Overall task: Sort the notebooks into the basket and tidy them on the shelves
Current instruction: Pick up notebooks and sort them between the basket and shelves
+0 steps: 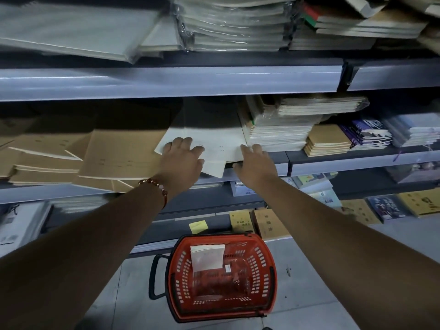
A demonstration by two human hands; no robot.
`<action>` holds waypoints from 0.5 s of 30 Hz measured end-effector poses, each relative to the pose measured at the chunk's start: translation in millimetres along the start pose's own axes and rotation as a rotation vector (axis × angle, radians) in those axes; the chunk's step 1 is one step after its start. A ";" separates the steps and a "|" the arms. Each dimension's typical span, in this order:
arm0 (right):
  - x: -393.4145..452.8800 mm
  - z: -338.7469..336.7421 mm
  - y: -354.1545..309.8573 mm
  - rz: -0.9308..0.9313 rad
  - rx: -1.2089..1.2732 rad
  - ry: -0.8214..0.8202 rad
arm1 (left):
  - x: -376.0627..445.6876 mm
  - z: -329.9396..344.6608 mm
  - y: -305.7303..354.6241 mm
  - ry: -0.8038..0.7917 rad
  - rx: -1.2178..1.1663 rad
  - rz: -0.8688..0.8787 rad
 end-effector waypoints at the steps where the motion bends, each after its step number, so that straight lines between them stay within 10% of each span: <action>1: -8.0 0.4 3.5 -0.031 0.018 0.044 | -10.4 -3.7 2.2 0.082 -0.061 0.040; 7: -81.7 40.3 37.5 -0.226 0.094 0.185 | -118.8 36.8 16.7 0.097 -0.270 0.191; 15: -160.7 186.8 77.1 -0.036 -0.008 -0.455 | -239.3 202.9 20.0 -0.669 -0.138 -0.049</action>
Point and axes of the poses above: each hand's wrist, its own x-axis towards the middle knuckle, its own z-axis out of the palm, y = z × x, the point moved 3 cm from there along x, towards the middle knuckle, and after that the axes turned 6 degrees about x, right-handed, at the moved point
